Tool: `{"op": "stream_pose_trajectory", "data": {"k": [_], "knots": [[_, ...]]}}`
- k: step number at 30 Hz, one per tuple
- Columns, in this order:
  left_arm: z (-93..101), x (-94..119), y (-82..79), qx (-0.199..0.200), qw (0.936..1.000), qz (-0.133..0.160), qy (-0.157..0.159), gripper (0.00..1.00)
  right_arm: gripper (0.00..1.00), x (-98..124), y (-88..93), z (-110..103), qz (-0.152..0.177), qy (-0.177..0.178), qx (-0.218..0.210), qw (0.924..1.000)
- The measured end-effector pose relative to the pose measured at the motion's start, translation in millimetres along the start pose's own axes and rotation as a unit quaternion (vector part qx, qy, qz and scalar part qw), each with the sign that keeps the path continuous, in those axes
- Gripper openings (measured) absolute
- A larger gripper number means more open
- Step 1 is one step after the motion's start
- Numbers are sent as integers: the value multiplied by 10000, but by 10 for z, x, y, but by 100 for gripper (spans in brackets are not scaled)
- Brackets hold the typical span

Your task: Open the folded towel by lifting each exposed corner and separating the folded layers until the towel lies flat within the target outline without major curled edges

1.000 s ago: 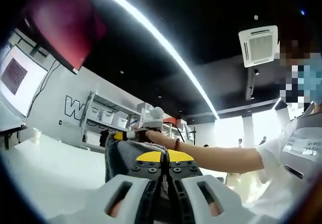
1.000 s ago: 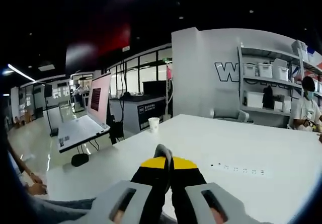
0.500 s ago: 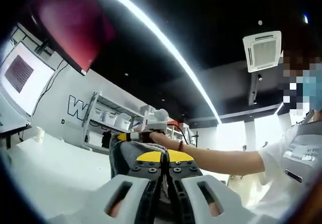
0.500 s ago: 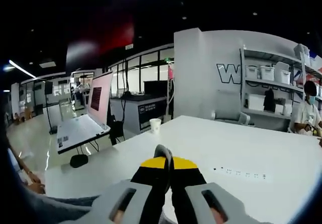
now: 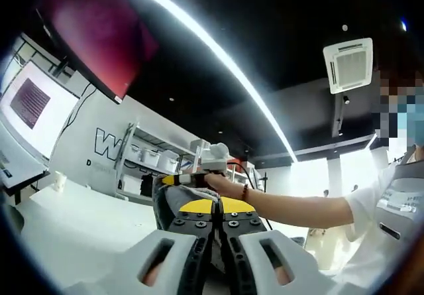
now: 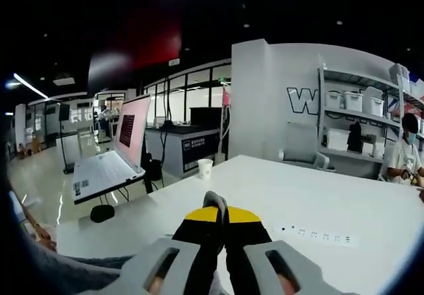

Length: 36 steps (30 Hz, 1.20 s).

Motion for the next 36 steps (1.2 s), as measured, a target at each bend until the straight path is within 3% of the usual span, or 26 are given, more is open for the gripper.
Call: {"op": "stream_pose_trajectory", "data": {"k": [36], "knots": [[-489, 229, -239, 183, 9993, 273, -196, 1, 0, -322, -129, -265, 14, 20, 323, 9995]]}}
Point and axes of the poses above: the point that each gripper's makers call its tool centre point, and the gripper's own axes: x roughly backward along the fingers, z roughly to its right, y roughly out of its underside, the point moved 2 cm from there along x, roughly backward along the fingers, and after that the axes turned 7 degrees about y, right-handed, at the moved point
